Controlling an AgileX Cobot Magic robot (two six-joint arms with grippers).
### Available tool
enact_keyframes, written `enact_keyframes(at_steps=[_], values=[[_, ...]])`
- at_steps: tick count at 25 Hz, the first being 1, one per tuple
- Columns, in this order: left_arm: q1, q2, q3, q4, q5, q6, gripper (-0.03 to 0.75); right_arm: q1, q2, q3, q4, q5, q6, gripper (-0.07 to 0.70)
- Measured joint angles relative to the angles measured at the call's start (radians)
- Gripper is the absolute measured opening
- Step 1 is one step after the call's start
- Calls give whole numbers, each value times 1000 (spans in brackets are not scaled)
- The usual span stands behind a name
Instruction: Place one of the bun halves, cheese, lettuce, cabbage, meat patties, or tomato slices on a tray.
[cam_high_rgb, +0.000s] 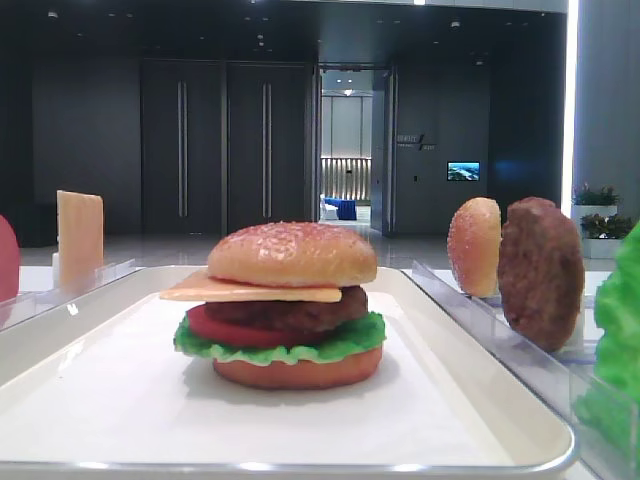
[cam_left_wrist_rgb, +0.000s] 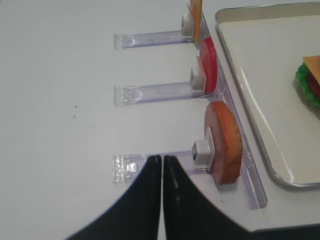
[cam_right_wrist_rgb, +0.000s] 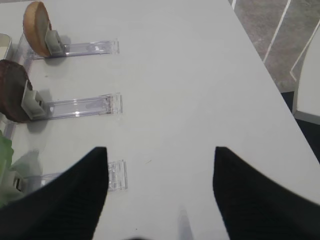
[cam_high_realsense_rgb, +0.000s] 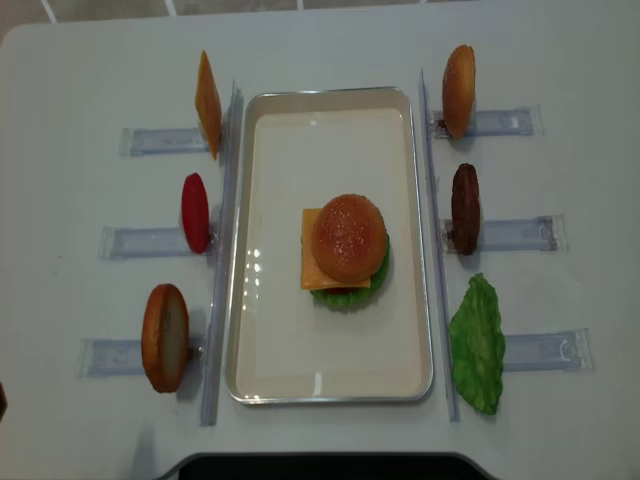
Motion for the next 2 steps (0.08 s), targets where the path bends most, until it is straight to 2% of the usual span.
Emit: enact_keyframes(at_steps=[2], values=[[0,0,0,0,0,0,1,0,0,0,0,0,0,433]])
